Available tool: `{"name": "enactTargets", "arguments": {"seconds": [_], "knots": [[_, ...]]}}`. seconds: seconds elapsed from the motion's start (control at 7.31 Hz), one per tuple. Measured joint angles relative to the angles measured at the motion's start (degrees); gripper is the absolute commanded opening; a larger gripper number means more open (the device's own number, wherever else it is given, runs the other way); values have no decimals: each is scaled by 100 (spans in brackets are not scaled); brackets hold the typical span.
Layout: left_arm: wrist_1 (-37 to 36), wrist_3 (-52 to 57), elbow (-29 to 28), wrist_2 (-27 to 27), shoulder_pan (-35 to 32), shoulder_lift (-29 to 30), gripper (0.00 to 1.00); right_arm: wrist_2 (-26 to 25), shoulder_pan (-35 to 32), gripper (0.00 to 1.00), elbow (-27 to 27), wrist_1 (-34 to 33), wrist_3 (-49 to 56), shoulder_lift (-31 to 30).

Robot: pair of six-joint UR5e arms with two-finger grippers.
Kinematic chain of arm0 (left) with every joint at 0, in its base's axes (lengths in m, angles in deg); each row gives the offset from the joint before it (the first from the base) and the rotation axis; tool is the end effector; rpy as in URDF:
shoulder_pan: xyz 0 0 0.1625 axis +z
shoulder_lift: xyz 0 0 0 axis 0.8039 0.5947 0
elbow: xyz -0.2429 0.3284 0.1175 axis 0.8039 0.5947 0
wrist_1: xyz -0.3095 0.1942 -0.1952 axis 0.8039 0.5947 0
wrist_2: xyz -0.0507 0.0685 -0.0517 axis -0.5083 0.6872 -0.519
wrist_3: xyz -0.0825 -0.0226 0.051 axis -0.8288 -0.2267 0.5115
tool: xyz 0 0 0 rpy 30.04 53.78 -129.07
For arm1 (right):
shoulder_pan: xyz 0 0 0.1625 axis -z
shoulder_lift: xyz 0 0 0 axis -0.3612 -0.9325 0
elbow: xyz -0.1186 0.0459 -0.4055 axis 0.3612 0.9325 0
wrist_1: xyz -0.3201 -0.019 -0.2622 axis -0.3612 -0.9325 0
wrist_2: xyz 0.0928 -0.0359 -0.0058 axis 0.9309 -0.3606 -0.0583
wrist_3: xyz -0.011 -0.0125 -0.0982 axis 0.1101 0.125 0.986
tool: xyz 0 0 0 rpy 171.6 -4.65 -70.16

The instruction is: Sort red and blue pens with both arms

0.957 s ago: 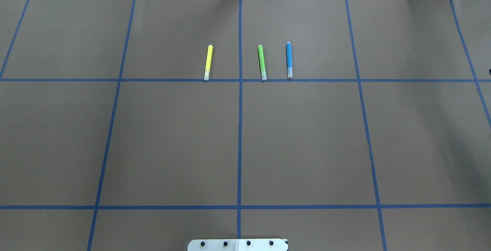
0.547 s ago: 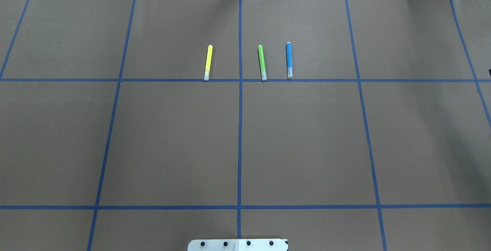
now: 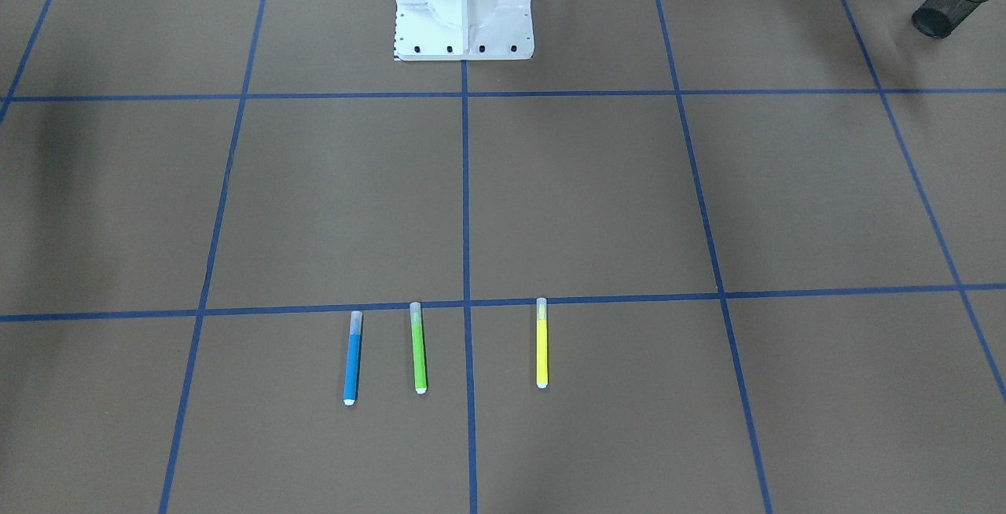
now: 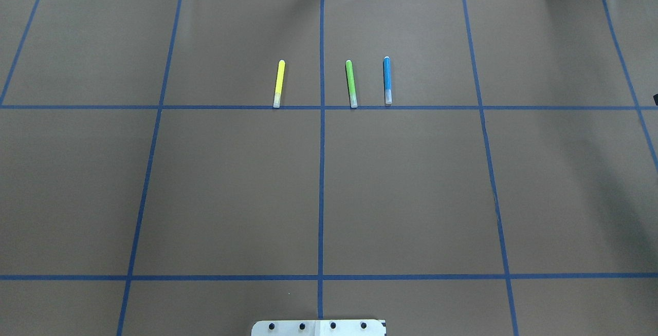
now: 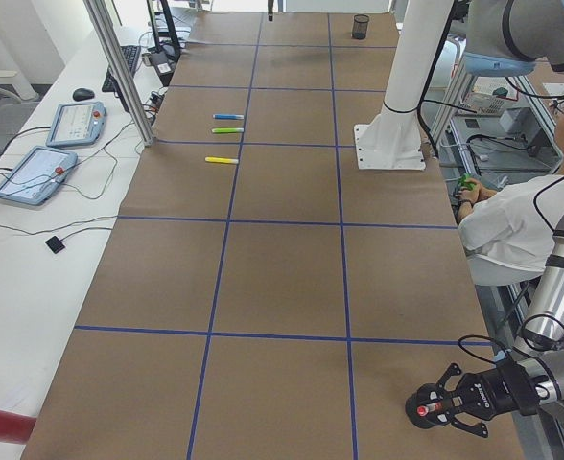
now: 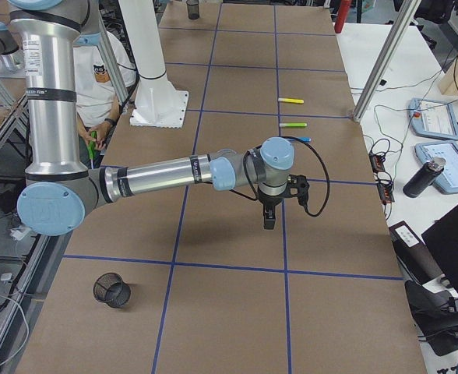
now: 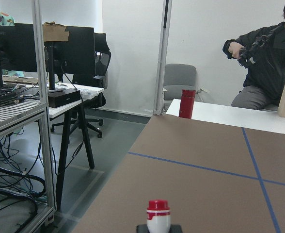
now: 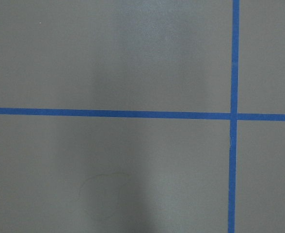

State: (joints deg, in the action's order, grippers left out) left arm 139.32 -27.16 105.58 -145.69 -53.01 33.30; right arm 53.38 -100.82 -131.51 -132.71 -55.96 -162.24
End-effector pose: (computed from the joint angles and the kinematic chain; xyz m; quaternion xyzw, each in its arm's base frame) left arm -0.0902 0.0511 0.8010 0.4954 0.2632 -0.3375 0.7559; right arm -0.0273 -0.5038 0.5576 0.0197 -0.3896 -0.0017 0.9208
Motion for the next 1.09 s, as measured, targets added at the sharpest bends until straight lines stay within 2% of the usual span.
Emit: {"name": "enactTargets", "arguments": {"seconds": [0.68,0.82,1.09], "knots": [[237,-10,-23,-32,-3,-5,0,0,2,100,23,1,0,-5],[308,-16,-35,-32,-9,-14,11,0,2,100,27,-3,0,-8],[385,-14,-46,-35,-15,-27,100,0,2,100,40,-6,0,-17]]}}
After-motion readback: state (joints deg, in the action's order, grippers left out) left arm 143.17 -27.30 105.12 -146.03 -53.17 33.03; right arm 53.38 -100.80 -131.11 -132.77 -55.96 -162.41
